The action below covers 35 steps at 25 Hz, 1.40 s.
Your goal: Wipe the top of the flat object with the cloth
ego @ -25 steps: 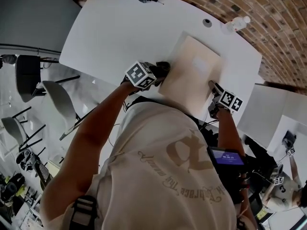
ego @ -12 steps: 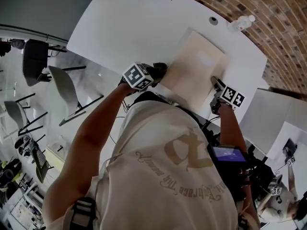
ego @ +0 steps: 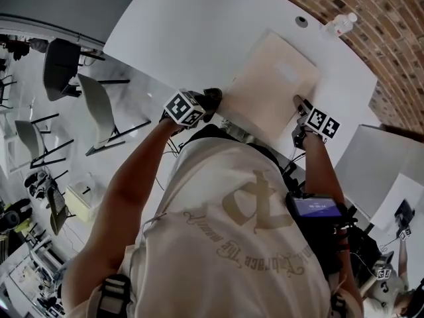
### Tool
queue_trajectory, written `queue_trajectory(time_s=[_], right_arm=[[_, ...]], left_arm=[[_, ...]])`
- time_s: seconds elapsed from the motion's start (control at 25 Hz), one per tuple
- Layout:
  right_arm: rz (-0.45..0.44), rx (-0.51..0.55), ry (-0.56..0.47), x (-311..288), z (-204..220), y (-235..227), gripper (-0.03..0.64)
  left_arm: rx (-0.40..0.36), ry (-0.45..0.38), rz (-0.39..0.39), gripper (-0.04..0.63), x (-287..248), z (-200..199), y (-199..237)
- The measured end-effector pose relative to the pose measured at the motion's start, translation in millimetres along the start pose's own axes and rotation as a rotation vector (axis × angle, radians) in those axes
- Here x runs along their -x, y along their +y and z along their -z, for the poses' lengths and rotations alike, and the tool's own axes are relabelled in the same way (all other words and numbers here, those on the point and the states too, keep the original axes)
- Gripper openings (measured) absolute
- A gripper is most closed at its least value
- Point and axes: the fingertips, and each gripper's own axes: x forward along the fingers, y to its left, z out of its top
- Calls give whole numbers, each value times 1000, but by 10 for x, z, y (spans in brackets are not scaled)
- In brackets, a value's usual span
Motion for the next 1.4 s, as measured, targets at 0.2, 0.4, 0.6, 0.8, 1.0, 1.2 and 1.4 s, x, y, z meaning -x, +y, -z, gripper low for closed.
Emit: queue_trajectory(time_s=[0.2, 0.4, 0.6, 0.8, 1.0, 1.2, 1.4], right_arm=[[-20, 21, 18, -16, -2, 11, 210], [-42, 28, 19, -12, 16, 23, 213], [-52, 52, 34, -37, -12, 51, 216], [-67, 49, 26, -16, 17, 44, 218], [-75, 58, 22, -28, 15, 80, 218], [-91, 54, 20, -17, 29, 54, 221], [-101, 51, 11, -36, 16, 84, 222]], left_arm=[[72, 52, -21, 101, -54, 292, -178], [369, 25, -87, 101, -113, 376, -126], [620, -26, -72, 101, -223, 183, -134], [562, 23, -61, 103, -397, 68, -321], [484, 62, -22, 103, -529, -11, -540], [393, 113, 2, 103, -736, -57, -771], [311, 164, 46, 103, -859, -95, -994]])
